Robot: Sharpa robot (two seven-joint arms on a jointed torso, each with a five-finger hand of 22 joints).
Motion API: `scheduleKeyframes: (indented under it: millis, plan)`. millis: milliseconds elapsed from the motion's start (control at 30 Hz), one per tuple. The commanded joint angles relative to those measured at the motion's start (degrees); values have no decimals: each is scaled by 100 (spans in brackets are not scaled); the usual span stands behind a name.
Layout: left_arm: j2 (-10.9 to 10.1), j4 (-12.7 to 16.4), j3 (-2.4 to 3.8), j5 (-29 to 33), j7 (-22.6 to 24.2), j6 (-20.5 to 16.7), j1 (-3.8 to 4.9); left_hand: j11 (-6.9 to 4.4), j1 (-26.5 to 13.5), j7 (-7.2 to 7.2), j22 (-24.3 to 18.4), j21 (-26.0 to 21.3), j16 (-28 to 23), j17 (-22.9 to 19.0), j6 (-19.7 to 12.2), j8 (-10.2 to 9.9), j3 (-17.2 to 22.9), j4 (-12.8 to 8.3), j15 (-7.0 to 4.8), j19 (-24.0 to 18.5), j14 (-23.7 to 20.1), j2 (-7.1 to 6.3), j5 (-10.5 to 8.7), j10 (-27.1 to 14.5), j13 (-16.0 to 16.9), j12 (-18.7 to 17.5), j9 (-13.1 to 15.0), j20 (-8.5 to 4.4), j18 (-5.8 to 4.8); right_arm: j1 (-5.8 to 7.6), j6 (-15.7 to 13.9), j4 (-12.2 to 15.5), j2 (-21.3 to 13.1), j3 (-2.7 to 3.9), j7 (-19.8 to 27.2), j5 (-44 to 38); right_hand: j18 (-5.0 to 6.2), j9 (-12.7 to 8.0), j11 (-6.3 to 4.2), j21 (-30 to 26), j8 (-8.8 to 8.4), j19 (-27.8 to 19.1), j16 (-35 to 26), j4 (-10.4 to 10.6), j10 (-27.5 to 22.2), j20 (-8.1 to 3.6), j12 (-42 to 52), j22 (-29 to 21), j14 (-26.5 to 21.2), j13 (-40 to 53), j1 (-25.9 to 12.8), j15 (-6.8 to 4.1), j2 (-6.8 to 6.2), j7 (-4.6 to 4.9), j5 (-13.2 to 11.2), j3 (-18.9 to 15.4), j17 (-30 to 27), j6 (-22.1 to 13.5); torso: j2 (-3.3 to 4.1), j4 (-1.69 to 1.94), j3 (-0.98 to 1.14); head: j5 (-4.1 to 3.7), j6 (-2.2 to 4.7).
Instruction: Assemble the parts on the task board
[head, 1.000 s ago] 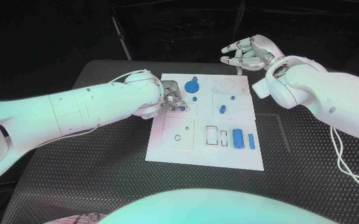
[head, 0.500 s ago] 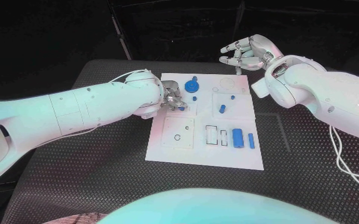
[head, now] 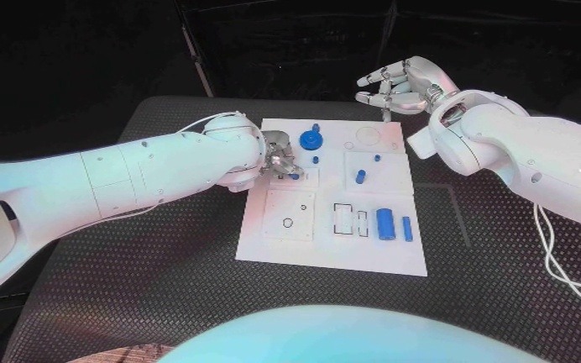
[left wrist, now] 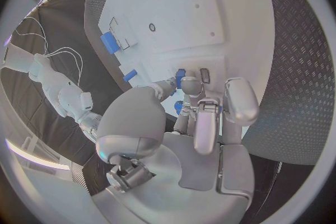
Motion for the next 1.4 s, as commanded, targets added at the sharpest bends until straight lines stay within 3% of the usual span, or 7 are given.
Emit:
scheduleKeyframes:
  millis: [33,867,1400]
  plan:
    - [20,-22,-9,-27,-22,156,-8,-5,39,-16,-5,-11,22,1451,2,21,893,-857,-35,5,585,-13,21,32,-7,25,5,3,-94,10,42,3,9,4,33,-16,82,-1,6,-23,18,-32,-18,-12,-24,9,-1,-6,140,-7,9,-38,27,12,32,-10,-5,-36,5,-5,3,6,3]
    - [158,-183,-9,-26,-25,275,-8,-92,-386,-135,133,94,63,1509,247,240,736,-650,-97,97,605,-202,18,226,192,226,113,-44,-123,11,62,-1,6,4,19,-16,82,-1,6,-23,18,-32,-18,-12,-24,9,-1,-6,140,-7,9,-38,27,12,32,-10,-5,-36,7,-5,3,-31,-29]
    - [194,-254,-8,-26,-29,332,-7,-166,-667,-220,340,281,63,1509,412,320,577,-484,-158,252,605,-211,19,446,434,434,129,-103,-175,11,77,4,-4,4,2,-16,82,1,5,-31,29,-31,-25,-4,-20,9,7,-15,139,-8,-2,-39,35,11,41,-11,-13,-26,5,-1,0,-41,-42]
